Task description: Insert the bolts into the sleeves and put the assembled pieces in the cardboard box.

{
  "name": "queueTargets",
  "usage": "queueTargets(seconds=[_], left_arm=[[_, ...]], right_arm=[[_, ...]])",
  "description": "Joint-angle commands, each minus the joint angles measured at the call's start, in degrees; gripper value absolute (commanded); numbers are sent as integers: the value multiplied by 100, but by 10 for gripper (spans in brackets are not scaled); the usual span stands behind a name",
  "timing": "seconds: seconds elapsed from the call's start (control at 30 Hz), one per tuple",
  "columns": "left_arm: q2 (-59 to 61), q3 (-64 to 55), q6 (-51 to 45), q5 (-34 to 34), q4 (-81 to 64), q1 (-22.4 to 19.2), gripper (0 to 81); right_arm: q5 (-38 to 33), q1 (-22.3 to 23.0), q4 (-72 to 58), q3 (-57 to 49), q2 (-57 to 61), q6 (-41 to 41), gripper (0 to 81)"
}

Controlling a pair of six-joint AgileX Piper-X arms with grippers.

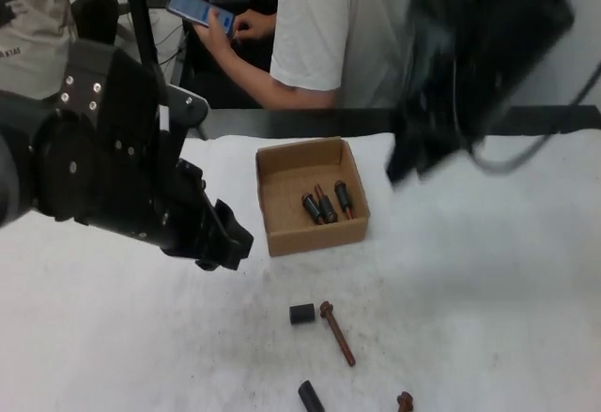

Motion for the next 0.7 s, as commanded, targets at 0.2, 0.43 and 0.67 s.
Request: queueTargets(seconds=[0.2, 0.43, 0.67], left_arm=[[145, -31, -7, 131, 78, -153, 459], [431, -31, 307, 101, 328, -425, 459], [437, -138, 333, 29, 461, -453, 459]], right_arm=[[-1266, 6, -930, 1391, -49, 234, 447], [-1556, 32, -952, 1673, -248, 95, 365], [-1453, -126, -686, 1672, -982, 107, 346]])
